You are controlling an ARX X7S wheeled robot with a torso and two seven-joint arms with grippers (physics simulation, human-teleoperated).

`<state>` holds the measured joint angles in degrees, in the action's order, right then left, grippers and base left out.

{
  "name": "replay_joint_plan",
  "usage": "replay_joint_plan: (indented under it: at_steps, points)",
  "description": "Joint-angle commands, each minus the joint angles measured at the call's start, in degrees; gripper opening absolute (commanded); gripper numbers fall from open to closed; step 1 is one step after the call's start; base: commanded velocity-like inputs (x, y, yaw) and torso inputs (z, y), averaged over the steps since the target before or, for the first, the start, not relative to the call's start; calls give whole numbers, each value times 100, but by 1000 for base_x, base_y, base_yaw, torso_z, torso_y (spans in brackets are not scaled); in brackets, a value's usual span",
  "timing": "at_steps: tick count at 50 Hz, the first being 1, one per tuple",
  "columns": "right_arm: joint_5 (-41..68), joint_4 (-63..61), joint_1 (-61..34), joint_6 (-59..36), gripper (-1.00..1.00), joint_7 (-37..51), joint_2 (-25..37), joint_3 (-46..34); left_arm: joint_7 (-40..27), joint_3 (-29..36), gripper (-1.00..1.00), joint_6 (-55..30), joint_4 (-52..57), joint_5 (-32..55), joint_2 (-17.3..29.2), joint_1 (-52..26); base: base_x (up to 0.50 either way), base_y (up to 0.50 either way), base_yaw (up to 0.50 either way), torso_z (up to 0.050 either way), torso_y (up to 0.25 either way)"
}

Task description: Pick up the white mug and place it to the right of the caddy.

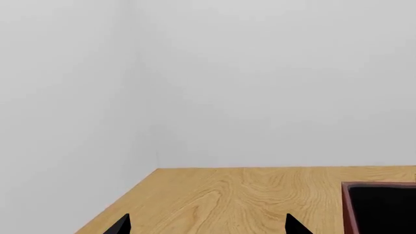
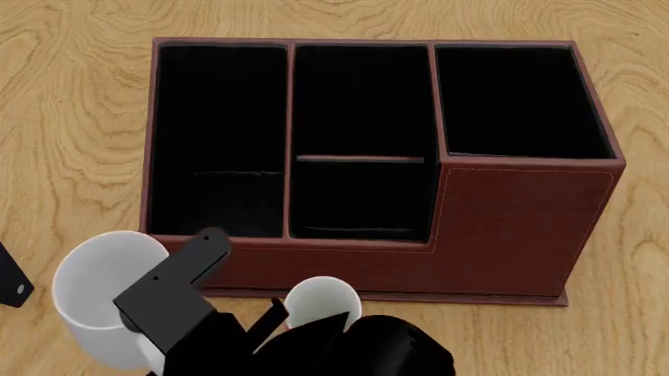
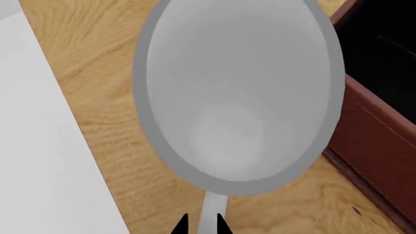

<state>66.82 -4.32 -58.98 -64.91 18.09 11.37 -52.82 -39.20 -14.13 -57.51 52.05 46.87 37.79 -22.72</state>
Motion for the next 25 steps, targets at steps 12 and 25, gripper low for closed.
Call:
replay_joint_plan:
  at_steps: [12,25]
  points:
    - [718,-468,-545,-596,-100,702,85,507,-17,-99,100,99,5,45,51,109,0,0,0,0,0]
    - [1405,-641,-992,-926,-100,1363,157,938,-98,-260,100,40,119,229,112,125,0,0,0,0,0]
